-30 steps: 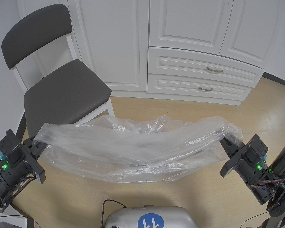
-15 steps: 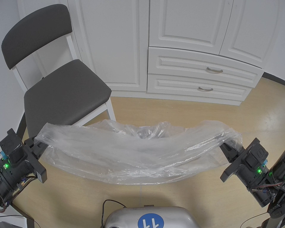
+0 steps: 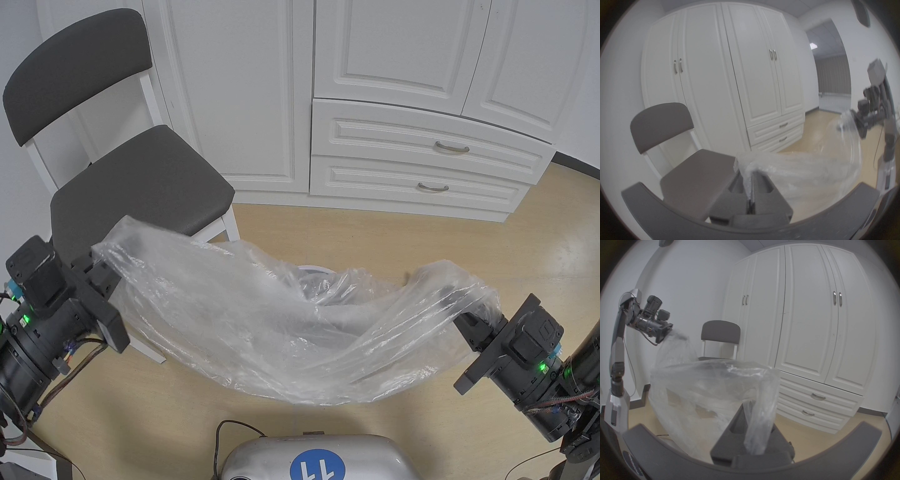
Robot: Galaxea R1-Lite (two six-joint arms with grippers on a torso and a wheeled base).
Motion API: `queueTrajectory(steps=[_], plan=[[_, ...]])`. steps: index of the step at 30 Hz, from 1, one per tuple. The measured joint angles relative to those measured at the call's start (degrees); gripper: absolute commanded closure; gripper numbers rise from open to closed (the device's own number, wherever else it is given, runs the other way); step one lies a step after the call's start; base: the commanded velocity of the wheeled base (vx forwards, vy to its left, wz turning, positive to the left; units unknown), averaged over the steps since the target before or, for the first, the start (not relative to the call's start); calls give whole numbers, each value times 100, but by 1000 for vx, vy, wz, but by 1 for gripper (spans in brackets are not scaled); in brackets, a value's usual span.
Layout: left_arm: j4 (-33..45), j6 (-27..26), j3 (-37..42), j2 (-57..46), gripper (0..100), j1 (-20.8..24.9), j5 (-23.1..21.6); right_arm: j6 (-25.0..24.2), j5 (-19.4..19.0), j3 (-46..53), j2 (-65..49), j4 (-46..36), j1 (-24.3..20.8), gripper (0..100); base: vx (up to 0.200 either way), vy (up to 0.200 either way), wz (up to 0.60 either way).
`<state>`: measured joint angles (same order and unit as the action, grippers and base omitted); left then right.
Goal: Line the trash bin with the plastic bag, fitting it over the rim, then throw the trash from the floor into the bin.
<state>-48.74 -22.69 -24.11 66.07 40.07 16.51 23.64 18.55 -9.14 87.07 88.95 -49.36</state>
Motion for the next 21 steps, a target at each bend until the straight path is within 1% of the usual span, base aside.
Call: queueTrajectory(steps=[3, 5, 10, 12, 17, 19, 21], plan=[[-455, 261, -2, 306, 100, 289, -34, -111, -79, -78, 12, 2, -229, 100, 0, 0, 0], [-532, 361, -52, 495, 100, 480, -154, -196, -112, -162, 34, 2, -405, 100, 0, 0, 0], [-694, 429, -341, 909, 100, 855, -997, -449, -255, -507, 157, 2, -590, 100, 0, 0, 0], [-975, 441, -428, 1115, 100, 990, -1161, -594, -318, -681, 218, 2, -614, 100, 0, 0, 0], [-2267, 460, -518, 1686, 100, 1178, -1134, -1045, -411, -1084, 434, 5, -678, 100, 0, 0, 0], [-2864, 496, -523, 1972, 100, 1193, -1112, -1365, -430, -1274, 607, 6, -730, 100, 0, 0, 0], [-3121, 550, -505, 2149, 100, 1186, -1103, -1612, -433, -1407, 753, 2, -772, 100, 0, 0, 0]])
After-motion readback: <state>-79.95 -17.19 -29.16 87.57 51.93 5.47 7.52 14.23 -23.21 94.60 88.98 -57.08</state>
